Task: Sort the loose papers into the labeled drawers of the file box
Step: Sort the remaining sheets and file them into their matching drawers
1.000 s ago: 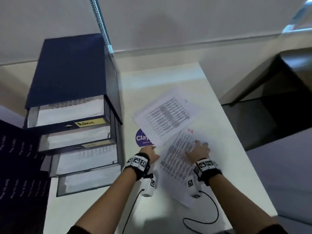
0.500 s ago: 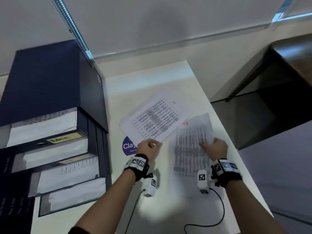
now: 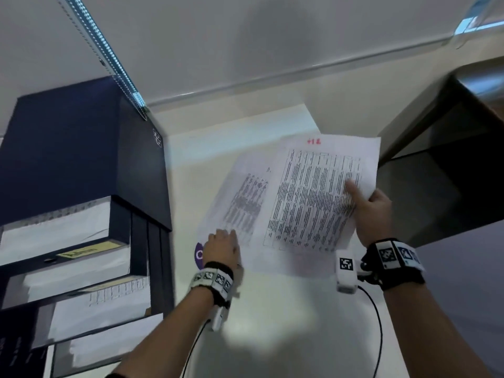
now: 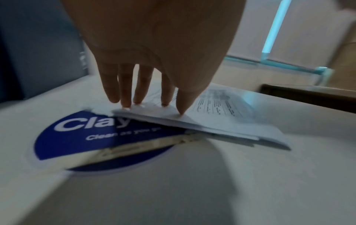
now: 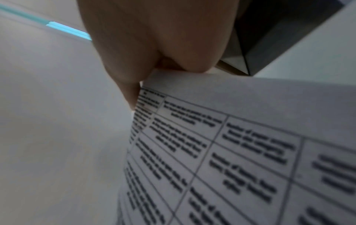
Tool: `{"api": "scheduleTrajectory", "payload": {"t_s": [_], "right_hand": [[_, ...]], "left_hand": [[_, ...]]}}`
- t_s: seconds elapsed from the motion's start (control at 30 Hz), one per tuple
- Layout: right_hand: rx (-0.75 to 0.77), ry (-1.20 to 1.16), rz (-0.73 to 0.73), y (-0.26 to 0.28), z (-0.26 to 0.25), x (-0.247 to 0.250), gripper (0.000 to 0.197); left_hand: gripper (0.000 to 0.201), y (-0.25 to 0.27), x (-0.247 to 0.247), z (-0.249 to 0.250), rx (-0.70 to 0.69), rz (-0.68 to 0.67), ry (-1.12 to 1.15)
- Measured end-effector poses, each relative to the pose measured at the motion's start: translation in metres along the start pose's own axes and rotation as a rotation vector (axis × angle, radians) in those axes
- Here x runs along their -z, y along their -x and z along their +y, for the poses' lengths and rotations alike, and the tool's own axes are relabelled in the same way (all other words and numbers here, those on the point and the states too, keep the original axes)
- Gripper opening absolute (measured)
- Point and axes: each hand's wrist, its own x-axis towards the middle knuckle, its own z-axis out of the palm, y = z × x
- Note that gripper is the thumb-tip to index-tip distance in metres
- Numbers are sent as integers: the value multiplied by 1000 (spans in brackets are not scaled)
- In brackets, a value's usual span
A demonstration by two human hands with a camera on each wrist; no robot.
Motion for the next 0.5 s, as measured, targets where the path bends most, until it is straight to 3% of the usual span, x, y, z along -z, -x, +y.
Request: {"api": "scheduleTrajectory", "payload": {"t_s": [0.07,0.17,0.3,0.4,0.5], "right_hand": [[-127,68,-32,-5,18,-15,24],[-293,430,-176,-11,69,-31,41],[-294,631,-298,6,111,-47,34],[-260,621,-341,25,116,-58,31],[-244,606,-308,35,122,-64,30]], "left_hand": [[34,6,2,4,-63,50,-22],[24,-4,0,-9,59,137,217],[36,-12,-4,-28,283,155,582],[39,-9,-2,-34,358,157,834],[36,-8,-6,-37,365,202,946]]}}
